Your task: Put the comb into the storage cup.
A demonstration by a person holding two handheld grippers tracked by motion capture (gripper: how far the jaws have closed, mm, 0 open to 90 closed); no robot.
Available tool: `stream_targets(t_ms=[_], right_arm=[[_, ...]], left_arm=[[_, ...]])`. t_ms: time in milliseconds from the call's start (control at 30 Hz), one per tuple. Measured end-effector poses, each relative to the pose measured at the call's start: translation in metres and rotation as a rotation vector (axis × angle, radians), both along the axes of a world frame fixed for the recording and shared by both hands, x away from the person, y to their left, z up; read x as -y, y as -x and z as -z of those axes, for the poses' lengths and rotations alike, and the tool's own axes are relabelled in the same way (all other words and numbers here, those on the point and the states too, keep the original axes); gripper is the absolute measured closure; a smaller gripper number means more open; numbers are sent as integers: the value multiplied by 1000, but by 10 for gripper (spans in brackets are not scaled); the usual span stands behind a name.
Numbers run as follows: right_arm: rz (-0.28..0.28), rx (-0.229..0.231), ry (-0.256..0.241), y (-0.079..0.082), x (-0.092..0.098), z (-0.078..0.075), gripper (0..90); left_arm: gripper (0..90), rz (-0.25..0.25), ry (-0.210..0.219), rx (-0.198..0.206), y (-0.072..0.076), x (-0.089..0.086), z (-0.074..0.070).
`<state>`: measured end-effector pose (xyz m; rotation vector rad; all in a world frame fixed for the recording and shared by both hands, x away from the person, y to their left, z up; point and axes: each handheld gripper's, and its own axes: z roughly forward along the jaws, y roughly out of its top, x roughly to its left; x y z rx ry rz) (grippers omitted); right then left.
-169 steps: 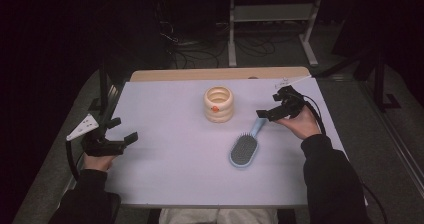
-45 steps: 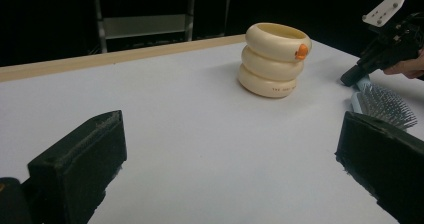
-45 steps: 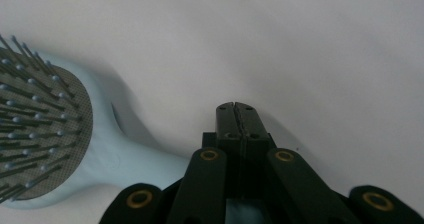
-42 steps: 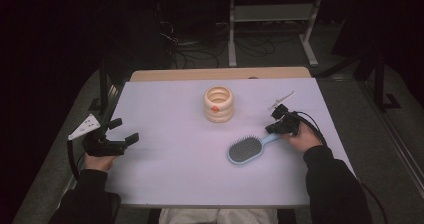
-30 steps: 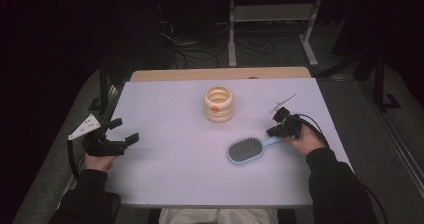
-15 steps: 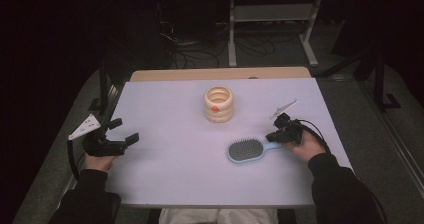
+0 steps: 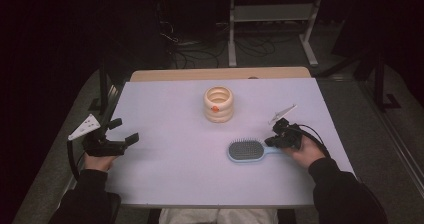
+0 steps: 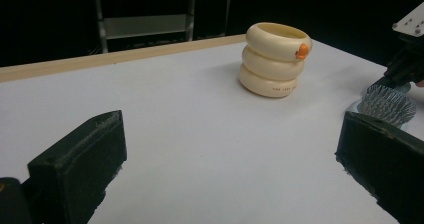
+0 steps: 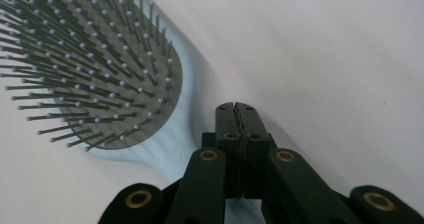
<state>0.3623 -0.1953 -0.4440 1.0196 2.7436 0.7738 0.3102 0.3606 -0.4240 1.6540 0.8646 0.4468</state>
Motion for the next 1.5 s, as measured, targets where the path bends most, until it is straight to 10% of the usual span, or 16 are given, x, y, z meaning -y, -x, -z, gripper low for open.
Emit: stream_targets(t_ms=[1500], right_arm=[[-42,-2,17,24,-9,-9,881]], left_arm=[[0,-2,-6,-5,0,1,0]])
